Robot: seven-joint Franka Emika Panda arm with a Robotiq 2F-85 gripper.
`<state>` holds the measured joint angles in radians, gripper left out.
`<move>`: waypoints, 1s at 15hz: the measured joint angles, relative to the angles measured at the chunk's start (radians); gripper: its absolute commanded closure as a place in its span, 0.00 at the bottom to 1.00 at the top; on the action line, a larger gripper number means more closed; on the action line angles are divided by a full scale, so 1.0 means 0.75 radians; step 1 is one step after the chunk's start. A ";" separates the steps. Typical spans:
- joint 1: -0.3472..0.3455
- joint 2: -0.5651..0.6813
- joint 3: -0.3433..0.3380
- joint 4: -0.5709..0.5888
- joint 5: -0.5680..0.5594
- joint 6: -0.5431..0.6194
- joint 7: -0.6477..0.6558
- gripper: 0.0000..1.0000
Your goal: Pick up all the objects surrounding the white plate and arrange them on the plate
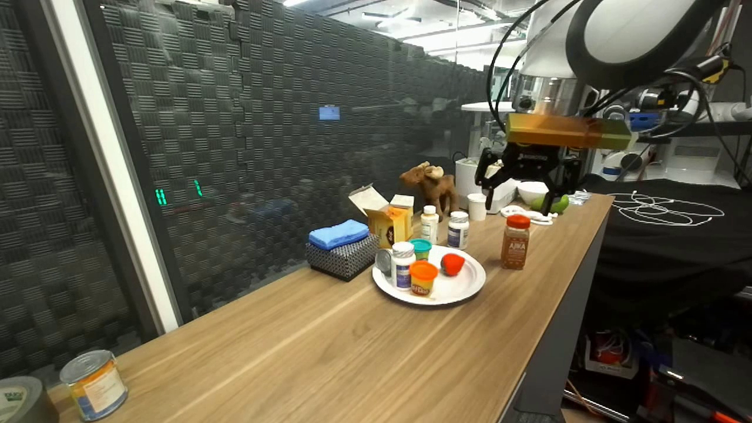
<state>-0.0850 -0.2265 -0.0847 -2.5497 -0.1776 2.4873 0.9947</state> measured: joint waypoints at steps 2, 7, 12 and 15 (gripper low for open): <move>-0.022 -0.049 0.011 -0.033 0.005 -0.045 -0.001 0.00; -0.080 -0.047 0.015 -0.047 0.007 -0.073 -0.004 0.00; -0.144 0.008 0.004 -0.019 0.007 -0.086 -0.006 0.00; -0.162 0.070 -0.003 0.034 0.007 -0.087 -0.007 0.00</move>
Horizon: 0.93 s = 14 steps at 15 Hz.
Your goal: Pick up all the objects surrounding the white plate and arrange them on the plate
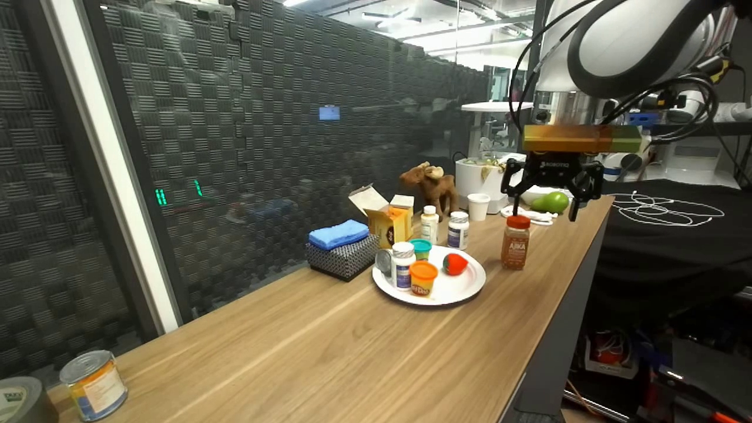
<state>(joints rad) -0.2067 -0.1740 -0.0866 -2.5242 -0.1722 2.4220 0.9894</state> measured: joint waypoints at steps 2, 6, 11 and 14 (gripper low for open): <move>-0.005 0.049 -0.007 0.051 0.000 0.000 -0.003 0.00; -0.005 0.174 -0.036 0.182 0.004 0.000 -0.029 0.00; -0.002 0.297 -0.046 0.281 0.061 -0.004 -0.092 0.00; 0.009 0.348 -0.046 0.309 0.117 -0.011 -0.142 0.00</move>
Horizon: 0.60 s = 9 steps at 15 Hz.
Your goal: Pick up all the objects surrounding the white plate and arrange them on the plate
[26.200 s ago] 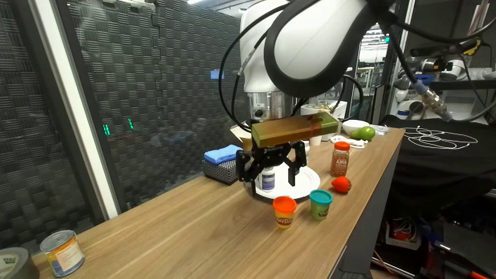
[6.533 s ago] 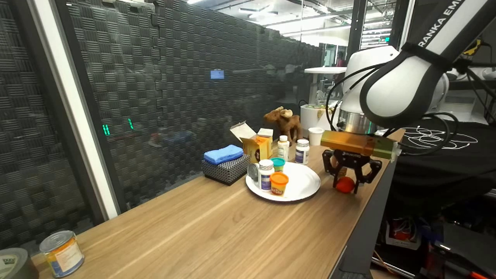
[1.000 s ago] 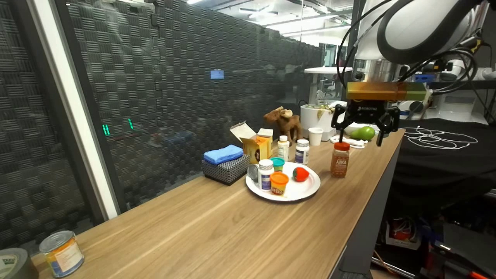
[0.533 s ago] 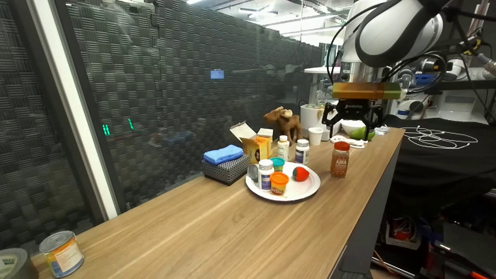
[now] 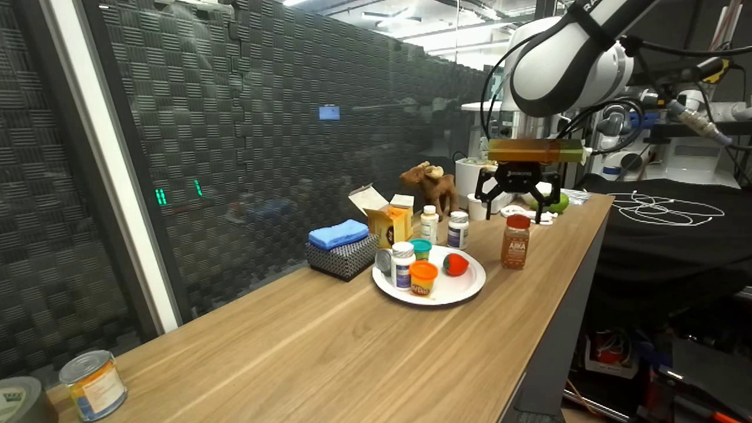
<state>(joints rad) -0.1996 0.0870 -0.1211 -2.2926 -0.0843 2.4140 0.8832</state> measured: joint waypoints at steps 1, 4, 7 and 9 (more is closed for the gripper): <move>0.004 0.010 0.000 0.004 0.011 -0.002 -0.006 0.00; 0.011 0.019 -0.001 0.003 0.027 -0.014 -0.008 0.32; 0.011 0.018 -0.010 -0.007 0.033 -0.018 -0.007 0.58; 0.012 0.014 -0.023 -0.021 0.032 -0.018 0.000 0.72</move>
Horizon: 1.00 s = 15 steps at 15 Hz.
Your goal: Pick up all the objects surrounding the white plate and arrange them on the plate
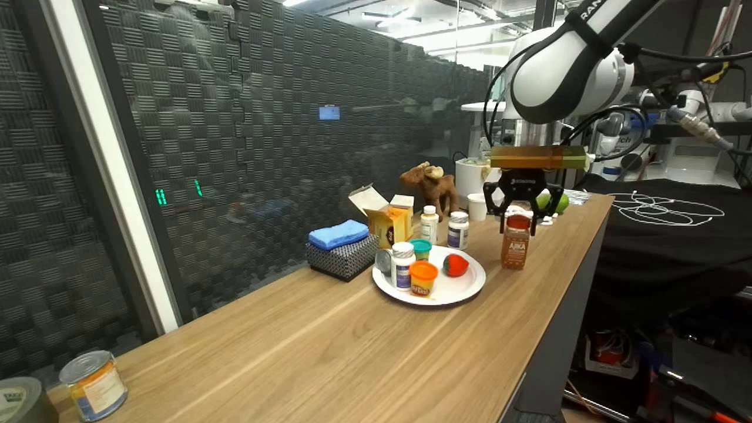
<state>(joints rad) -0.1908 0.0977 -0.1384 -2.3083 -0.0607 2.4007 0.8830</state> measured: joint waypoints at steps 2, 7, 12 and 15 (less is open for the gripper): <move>0.001 -0.008 -0.010 -0.011 -0.004 0.000 0.008 0.75; 0.024 -0.019 -0.013 -0.017 -0.079 -0.003 0.039 0.75; 0.124 -0.123 0.026 0.006 -0.248 -0.113 0.131 0.75; 0.192 -0.247 0.123 0.025 -0.283 -0.219 0.140 0.75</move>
<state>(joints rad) -0.0466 -0.0874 -0.0460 -2.2896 -0.2726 2.2367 0.9881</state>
